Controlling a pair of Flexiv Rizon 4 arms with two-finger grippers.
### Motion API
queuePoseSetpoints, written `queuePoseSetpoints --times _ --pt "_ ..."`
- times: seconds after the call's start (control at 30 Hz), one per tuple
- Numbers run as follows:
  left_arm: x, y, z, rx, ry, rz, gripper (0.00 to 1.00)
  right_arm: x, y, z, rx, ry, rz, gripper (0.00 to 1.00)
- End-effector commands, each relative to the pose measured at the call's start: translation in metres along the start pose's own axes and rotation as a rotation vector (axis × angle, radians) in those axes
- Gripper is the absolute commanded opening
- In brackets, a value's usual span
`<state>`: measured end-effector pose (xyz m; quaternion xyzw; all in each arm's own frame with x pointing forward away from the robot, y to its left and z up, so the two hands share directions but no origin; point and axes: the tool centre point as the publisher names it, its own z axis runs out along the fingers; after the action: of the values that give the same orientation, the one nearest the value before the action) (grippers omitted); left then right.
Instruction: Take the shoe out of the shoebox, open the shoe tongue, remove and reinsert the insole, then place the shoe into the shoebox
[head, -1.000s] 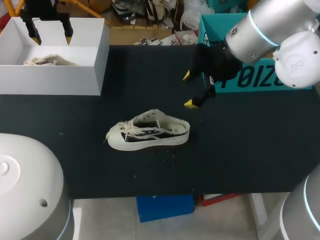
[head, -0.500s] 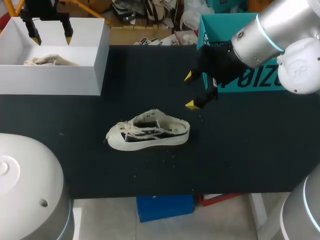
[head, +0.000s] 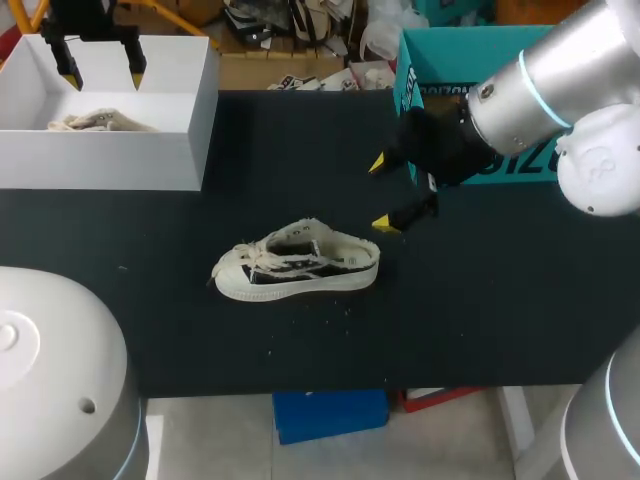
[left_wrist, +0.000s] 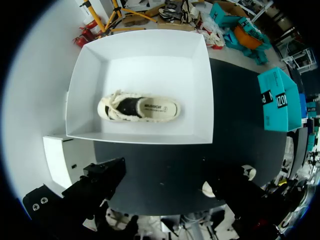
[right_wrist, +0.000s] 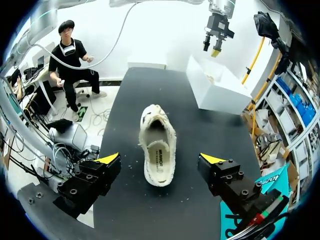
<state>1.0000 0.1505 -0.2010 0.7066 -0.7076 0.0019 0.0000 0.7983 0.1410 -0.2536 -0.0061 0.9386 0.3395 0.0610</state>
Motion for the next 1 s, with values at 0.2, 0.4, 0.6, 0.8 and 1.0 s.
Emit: queuePoseSetpoints --times 0.2,0.4,0.6,0.8,1.0 --pt "0.0 0.0 0.0 -0.001 -0.001 -0.001 1.0 0.002 -0.021 0.032 -0.032 0.011 0.019 1.0" --pt "0.0 0.0 0.0 -0.001 -0.001 -0.001 1.0 -0.002 -0.036 0.056 -0.046 0.04 0.034 1.0" --pt "0.0 0.0 0.0 -0.001 -0.001 -0.001 1.0 -0.003 -0.051 0.075 -0.11 0.07 0.031 1.0" --pt "0.0 0.0 0.0 -0.001 -0.001 -0.001 1.0 -0.004 -0.061 0.09 -0.142 0.087 0.041 1.0" --pt "0.0 0.0 0.0 -0.001 -0.001 -0.001 1.0 -0.003 -0.067 0.105 -0.158 0.109 0.054 1.0"
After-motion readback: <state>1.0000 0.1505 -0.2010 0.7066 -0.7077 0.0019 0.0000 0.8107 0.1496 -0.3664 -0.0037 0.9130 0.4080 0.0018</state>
